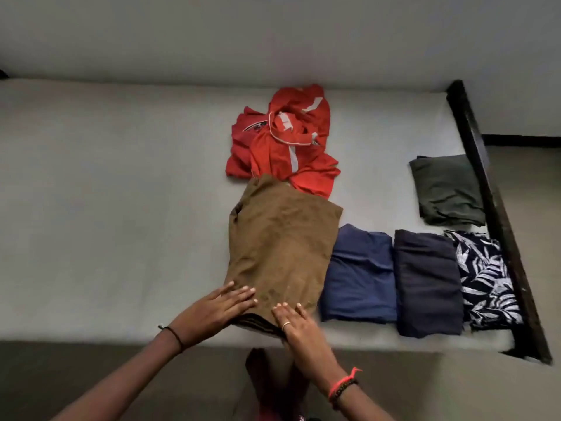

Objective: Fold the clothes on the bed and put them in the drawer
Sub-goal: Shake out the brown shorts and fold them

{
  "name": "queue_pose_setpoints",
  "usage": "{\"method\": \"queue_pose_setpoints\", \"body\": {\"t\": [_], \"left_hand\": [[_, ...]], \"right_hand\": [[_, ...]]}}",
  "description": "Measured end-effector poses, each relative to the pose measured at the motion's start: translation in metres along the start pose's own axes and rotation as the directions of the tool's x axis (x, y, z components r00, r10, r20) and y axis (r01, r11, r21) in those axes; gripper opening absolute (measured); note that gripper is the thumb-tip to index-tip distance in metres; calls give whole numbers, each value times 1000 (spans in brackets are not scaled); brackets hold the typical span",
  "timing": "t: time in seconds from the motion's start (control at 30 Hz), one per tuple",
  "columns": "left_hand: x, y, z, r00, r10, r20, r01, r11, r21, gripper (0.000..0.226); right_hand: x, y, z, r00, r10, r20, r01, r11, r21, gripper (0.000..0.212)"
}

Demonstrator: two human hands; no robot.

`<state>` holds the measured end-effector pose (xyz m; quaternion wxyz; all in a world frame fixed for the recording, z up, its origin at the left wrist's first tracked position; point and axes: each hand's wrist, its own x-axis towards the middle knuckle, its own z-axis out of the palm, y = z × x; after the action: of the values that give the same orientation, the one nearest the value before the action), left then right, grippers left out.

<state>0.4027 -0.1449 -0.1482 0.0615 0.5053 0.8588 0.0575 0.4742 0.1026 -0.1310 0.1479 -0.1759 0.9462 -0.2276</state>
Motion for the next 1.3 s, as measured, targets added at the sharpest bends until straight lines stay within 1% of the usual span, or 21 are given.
{"method": "queue_pose_setpoints", "body": {"t": [0.07, 0.17, 0.23, 0.3, 0.37, 0.43, 0.47, 0.5, 0.57, 0.63, 0.7, 0.77, 0.8, 0.87, 0.93, 0.97, 1.0, 1.07, 1.17, 1.23, 1.3], "left_hand": [[-28, 16, 57, 997, -30, 73, 31, 999, -22, 52], [-64, 42, 103, 976, -114, 186, 131, 988, -81, 51], [-80, 56, 120, 967, -121, 222, 146, 984, -99, 52], [-91, 64, 129, 956, -146, 255, 182, 975, -124, 51], [-97, 70, 132, 953, -129, 274, 180, 970, -167, 50], [-97, 73, 129, 940, -78, 332, 174, 947, -270, 67], [-97, 72, 127, 918, -78, 390, 221, 915, -337, 77], [-97, 68, 123, 900, -97, 425, 274, 884, -378, 85], [-93, 58, 112, 886, -139, 443, 330, 859, -391, 93], [-84, 41, 92, 883, -192, 428, 398, 790, -467, 80], [-71, 28, 70, 862, -234, 450, 478, 672, -566, 71], [-53, 18, 53, 866, -302, 399, 499, 578, -645, 62], [-44, 13, 47, 861, -343, 375, 506, 507, -698, 56], [-27, 5, 40, 797, -431, 424, 566, 286, -773, 46], [-10, -5, 38, 718, -477, 507, 606, 71, -792, 39], [-3, -12, 41, 692, -490, 530, 610, 6, -792, 41], [5, -17, 44, 668, -507, 545, 611, -44, -790, 47], [17, -29, 57, 618, -553, 559, 630, -77, -773, 52], [30, -40, 85, 555, -600, 575, 682, -66, -728, 36], [36, -43, 98, 522, -625, 581, 708, -62, -703, 36], [39, -44, 105, 486, -661, 572, 730, -54, -681, 37]], "right_hand": [[-12, 0, 54, 992, 34, 118, -33, 999, -8, 55], [-29, -9, 103, 986, 58, 154, -52, 998, -43, 50], [-42, -12, 131, 986, 34, 164, -24, 998, -63, 46], [-55, -15, 146, 978, 45, 203, -36, 998, -45, 44], [-65, -18, 158, 973, 65, 222, -61, 998, -26, 44], [-68, -25, 158, 969, 83, 234, -90, 996, 23, 42], [-69, -28, 156, 958, 85, 273, -109, 991, 75, 43], [-69, -28, 150, 937, 101, 336, -152, 980, 129, 46], [-66, -26, 135, 918, 137, 373, -230, 949, 217, 61], [-59, -18, 116, 950, 144, 276, -207, 954, 216, 61], [-51, -5, 99, 971, 122, 205, -166, 962, 217, 56], [-39, 5, 76, 964, 188, 190, -246, 902, 355, 47], [-32, 11, 64, 946, 240, 218, -314, 844, 435, 38], [-17, 22, 49, 917, 323, 234, -398, 717, 572, 20], [0, 36, 45, 873, 439, 212, -450, 560, 696, 20], [9, 43, 46, 850, 472, 234, -467, 470, 749, 18], [18, 50, 50, 831, 494, 257, -483, 411, 773, 17], [34, 63, 61, 803, 527, 276, -505, 358, 785, 13], [51, 75, 75, 787, 545, 288, -509, 311, 803, 8], [58, 83, 81, 783, 542, 304, -530, 327, 782, 9], [65, 91, 84, 778, 546, 310, -553, 361, 751, 18]]}}
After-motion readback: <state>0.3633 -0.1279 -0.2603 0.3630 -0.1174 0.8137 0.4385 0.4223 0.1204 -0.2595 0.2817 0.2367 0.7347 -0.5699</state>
